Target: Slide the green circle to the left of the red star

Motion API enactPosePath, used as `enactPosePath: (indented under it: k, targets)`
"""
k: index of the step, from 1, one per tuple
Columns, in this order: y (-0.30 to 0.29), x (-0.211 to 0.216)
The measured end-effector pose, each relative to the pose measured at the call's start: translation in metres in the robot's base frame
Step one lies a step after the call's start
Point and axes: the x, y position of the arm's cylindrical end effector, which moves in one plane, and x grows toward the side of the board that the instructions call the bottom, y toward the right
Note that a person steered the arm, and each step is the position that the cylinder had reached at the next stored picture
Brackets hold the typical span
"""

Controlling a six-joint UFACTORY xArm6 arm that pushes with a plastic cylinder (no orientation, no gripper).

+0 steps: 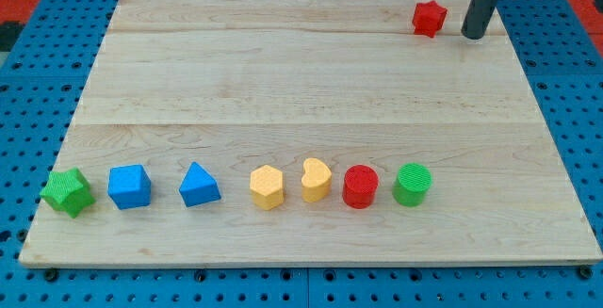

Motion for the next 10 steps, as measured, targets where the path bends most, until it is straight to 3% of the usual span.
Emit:
enactPosePath:
  k: [2,4,6,7,9,10]
  targets:
    - [-0.063,0.006]
    - [-0.059,0.0]
    - [0.05,0.209]
    - [0.039,0.28]
    - [-0.101,0.273]
    - [-0.13,0.253]
